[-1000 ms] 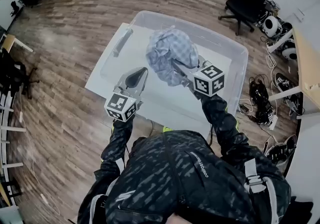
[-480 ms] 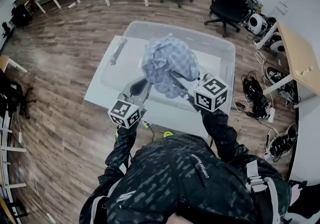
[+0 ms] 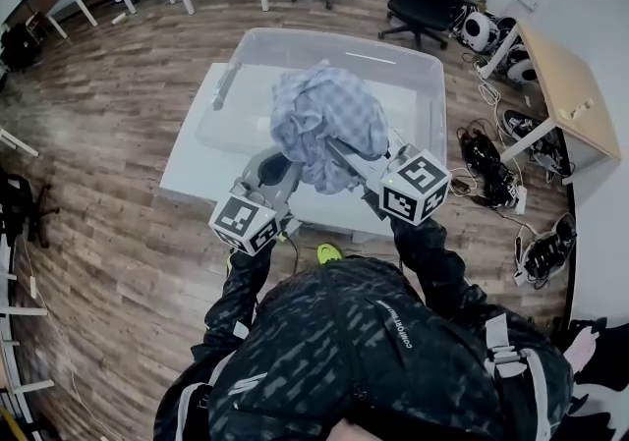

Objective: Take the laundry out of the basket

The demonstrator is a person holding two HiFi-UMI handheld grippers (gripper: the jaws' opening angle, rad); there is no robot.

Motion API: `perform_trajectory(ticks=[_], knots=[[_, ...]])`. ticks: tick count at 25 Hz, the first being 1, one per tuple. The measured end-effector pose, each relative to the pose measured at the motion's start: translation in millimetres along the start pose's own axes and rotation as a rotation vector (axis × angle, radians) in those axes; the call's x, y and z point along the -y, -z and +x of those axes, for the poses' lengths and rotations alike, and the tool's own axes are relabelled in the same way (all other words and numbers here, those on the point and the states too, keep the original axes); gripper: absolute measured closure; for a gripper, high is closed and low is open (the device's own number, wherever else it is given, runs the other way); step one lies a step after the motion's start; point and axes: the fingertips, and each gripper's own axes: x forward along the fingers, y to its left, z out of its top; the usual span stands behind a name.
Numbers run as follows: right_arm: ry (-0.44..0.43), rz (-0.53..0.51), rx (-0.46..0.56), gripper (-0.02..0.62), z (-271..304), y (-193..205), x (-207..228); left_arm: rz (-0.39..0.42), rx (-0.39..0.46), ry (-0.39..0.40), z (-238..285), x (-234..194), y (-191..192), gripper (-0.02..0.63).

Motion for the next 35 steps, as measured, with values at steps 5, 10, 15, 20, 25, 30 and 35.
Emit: perform_trajectory(ticks=[5, 10, 15, 20, 25, 30, 35], knots=[[0.047, -0.007, -0.016, 0.448, -22, 12, -41, -0.005, 0.008, 0.059, -29, 33, -1, 0.598], [0.089, 0.015, -0.048, 0.446, -48, 31, -81, -0.047, 0.008, 0.099, -61, 69, 9, 0.598], [0.104, 0.052, -0.053, 0.446, -77, 44, -108, -0.067, 0.001, 0.122, -81, 102, 15, 0.598], [0.085, 0.069, -0.046, 0.445, -94, 50, -126, -0.084, -0.004, 0.105, -94, 123, 16, 0.599], [0.039, 0.088, -0.021, 0.445, -116, 54, -142, -0.074, -0.020, 0.066, -106, 149, 18, 0.599], [-0.021, 0.116, -0.030, 0.446, -160, 64, -171, -0.084, -0.046, 0.010, -128, 200, 20, 0.600], [-0.053, 0.149, -0.031, 0.446, -216, 81, -180, -0.087, -0.072, -0.022, -130, 258, 35, 0.600]])
